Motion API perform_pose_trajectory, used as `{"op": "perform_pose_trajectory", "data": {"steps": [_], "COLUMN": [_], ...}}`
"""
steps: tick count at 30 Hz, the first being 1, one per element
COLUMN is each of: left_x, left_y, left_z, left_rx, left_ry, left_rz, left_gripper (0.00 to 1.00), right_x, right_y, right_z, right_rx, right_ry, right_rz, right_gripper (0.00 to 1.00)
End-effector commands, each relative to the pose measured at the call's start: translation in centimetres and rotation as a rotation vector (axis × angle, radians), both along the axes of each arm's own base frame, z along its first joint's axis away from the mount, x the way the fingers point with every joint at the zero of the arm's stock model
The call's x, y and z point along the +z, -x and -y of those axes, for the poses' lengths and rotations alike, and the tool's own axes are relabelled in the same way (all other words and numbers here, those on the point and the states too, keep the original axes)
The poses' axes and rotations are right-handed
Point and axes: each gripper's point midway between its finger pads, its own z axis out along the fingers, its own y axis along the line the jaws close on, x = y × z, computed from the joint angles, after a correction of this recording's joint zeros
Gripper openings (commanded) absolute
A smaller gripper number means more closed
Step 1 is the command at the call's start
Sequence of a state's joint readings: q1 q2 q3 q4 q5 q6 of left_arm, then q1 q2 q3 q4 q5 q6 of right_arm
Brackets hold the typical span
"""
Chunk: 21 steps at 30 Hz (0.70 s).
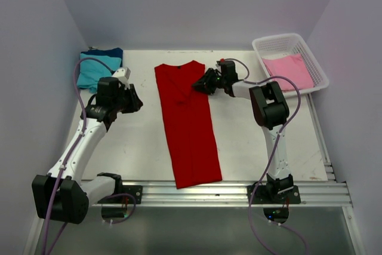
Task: Fold and stack the t-shirts
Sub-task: Fold the tshirt
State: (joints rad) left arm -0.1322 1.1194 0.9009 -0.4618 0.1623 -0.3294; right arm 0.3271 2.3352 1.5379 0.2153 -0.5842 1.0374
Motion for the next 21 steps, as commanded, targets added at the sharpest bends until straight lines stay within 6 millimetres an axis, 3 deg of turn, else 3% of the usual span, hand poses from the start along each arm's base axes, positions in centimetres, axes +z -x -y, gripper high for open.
{"op": "perform_pose_trajectory", "data": {"steps": [1, 11, 20, 21], "left_x": [0.0, -0.3, -0.4, -0.4], "left_y": [0.1, 0.1, 0.1, 0.1], "left_z": [-0.2, -0.2, -0.1, -0.1], "left_rx": [0.000, 0.002, 0.000, 0.000], "left_ry": [-0.014, -0.011, -0.009, -0.009], "left_rz": [0.017, 0.010, 0.006, 0.006], "left_gripper": [0.30, 0.29, 0.29, 0.29], "right_x": [3.0, 2.3, 0.4, -0.5], "right_y": [0.1, 0.0, 0.4, 0.9], "right_z": [-1.1, -1.4, -1.7, -1.6], "right_rx": [0.050, 0.062, 0.079, 0.083], "right_ry": [-0.089, -0.078, 0.006, 0.056], "right_rz": [0.064, 0.041, 0.005, -0.010], "right_gripper": [0.36, 0.37, 0.36, 0.36]}}
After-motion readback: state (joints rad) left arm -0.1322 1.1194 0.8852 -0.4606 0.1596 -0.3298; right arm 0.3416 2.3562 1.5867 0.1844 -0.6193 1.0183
